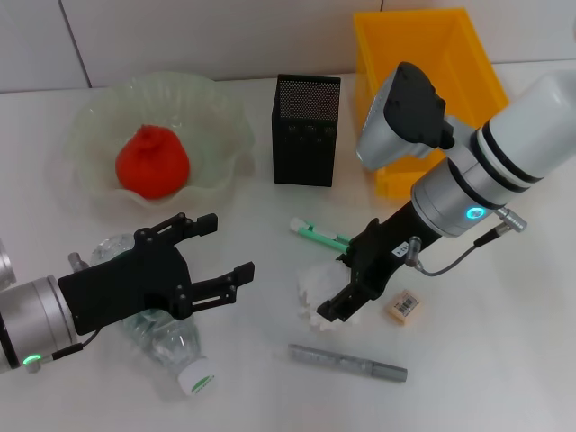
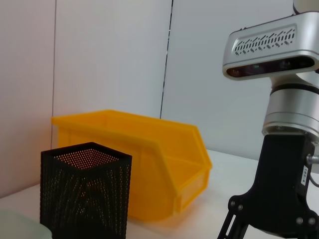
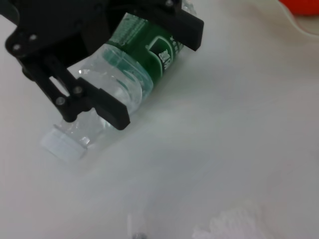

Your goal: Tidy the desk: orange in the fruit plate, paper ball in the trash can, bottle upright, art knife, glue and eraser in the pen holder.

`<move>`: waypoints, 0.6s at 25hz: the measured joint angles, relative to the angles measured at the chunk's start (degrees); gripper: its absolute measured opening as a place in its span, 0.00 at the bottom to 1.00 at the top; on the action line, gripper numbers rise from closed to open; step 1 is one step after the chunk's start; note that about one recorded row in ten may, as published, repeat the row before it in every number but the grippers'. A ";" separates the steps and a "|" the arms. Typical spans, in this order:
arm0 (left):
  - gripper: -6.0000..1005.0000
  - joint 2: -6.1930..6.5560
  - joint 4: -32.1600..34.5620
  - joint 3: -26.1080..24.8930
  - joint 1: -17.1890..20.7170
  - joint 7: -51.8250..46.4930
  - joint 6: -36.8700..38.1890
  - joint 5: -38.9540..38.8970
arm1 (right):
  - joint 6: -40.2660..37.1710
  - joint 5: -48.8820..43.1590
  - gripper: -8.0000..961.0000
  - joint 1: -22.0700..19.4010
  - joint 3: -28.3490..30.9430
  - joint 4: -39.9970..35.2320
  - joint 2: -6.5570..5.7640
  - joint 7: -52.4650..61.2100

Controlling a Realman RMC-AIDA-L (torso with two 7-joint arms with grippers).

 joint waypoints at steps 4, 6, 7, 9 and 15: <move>0.86 0.05 -0.02 0.00 -0.04 0.20 0.00 0.00 | 0.21 0.03 0.80 0.18 -0.11 0.51 0.01 0.10; 0.86 0.05 -0.02 0.00 -0.09 0.26 0.00 0.00 | 0.43 0.04 0.80 0.34 -0.13 1.00 0.01 0.25; 0.86 0.06 -0.02 0.00 -0.10 0.28 -0.02 0.00 | 0.52 0.04 0.79 0.34 -0.13 1.02 0.01 0.29; 0.86 0.13 -0.01 0.00 -0.10 0.32 -0.15 0.00 | 0.38 0.27 0.75 0.02 0.13 0.26 0.00 0.62; 0.86 0.18 0.08 0.00 -0.09 0.35 -0.40 0.00 | -2.29 1.21 0.54 -4.66 2.60 -11.26 -0.43 4.24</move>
